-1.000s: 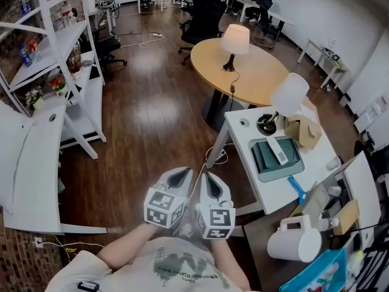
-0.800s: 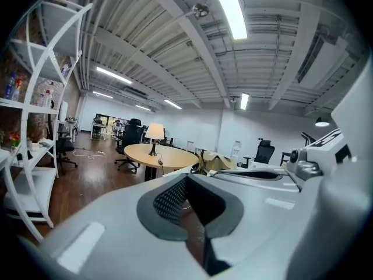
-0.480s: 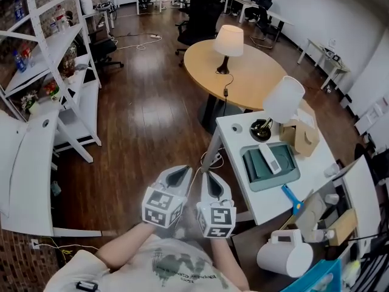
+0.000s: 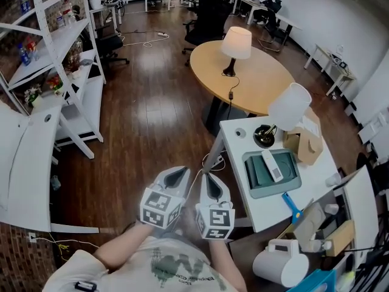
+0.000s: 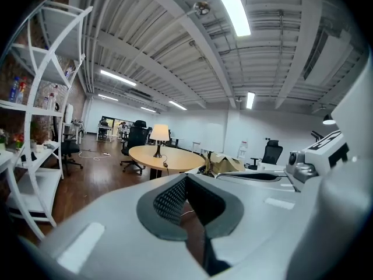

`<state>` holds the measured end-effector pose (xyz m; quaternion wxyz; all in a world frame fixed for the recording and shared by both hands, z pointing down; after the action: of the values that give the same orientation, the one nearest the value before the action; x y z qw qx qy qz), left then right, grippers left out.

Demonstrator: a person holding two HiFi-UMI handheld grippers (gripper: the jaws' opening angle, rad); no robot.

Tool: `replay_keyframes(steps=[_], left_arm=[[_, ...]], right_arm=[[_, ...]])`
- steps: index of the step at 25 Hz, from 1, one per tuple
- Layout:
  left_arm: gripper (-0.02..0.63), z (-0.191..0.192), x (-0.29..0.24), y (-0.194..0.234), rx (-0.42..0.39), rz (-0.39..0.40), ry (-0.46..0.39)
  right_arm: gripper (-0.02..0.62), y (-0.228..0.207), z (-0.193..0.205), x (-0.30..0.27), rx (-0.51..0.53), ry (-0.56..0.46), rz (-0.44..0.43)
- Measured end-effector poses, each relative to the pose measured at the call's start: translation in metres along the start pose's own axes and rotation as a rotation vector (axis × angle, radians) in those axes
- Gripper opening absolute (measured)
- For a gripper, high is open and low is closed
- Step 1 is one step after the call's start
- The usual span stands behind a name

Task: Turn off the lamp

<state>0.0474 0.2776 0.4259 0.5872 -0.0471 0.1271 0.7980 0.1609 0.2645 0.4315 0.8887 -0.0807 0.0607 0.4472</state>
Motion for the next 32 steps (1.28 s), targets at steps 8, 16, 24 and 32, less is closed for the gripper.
replay_keyframes(steps=[8, 16, 24, 32], left_arm=[[0.0, 0.006, -0.031, 0.021, 0.024, 0.0, 0.012], [0.0, -0.008, -0.09, 0.058, 0.021, 0.053, 0.007], [0.0, -0.036, -0.154, 0.124, 0.019, 0.1, -0.001], [0.0, -0.061, -0.197, 0.197, 0.032, 0.152, -0.004]], right_arm=[[0.0, -0.011, 0.001, -0.033, 0.003, 0.018, 0.004], [0.0, -0.033, -0.004, -0.094, 0.012, 0.022, 0.054], [0.0, -0.04, -0.024, -0.178, 0.015, 0.031, 0.103], [0.0, -0.032, -0.039, -0.262, 0.023, 0.053, 0.154]])
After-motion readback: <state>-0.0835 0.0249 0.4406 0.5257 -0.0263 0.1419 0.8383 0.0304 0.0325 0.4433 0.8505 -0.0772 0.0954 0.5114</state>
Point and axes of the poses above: the fingertips, and each gripper's own axes: x backward along the fingers, y to its left, z out of its underside, the point moved 6 cm from there along x, backward along the fingers, and after that the axes turned 1 degree about -x, right-handed, at the moved point
